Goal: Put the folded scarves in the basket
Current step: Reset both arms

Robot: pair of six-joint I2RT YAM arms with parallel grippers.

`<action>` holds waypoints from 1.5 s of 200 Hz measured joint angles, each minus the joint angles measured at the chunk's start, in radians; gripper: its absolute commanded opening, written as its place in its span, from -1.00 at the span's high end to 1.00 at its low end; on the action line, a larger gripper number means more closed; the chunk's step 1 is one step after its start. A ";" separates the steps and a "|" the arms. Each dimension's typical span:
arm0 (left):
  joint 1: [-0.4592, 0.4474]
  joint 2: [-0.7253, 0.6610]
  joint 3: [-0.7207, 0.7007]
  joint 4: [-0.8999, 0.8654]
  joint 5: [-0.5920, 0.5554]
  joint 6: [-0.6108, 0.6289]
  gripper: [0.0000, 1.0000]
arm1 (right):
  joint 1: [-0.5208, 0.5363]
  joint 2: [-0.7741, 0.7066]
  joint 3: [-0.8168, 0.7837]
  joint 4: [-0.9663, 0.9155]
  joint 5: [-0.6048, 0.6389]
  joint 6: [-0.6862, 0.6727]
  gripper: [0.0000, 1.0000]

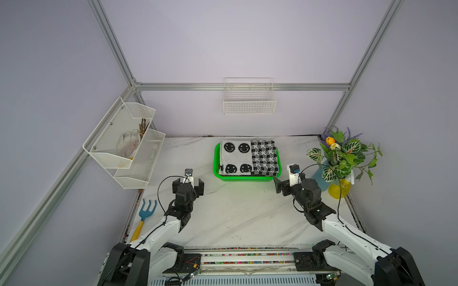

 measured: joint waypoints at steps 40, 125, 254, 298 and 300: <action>0.077 0.179 -0.003 0.266 0.027 0.043 -1.00 | -0.109 0.181 -0.095 0.317 0.025 -0.062 -0.99; 0.247 0.393 0.012 0.451 0.240 -0.023 -1.00 | -0.240 0.532 -0.135 0.779 0.019 0.015 -0.99; 0.253 0.438 0.041 0.464 0.301 -0.037 -1.00 | -0.242 0.534 -0.103 0.806 0.057 0.053 -0.99; 0.253 0.438 0.041 0.464 0.302 -0.037 -1.00 | -0.242 0.534 -0.103 0.806 0.058 0.053 -1.00; 0.253 0.438 0.041 0.464 0.302 -0.037 -1.00 | -0.242 0.534 -0.103 0.806 0.058 0.053 -0.99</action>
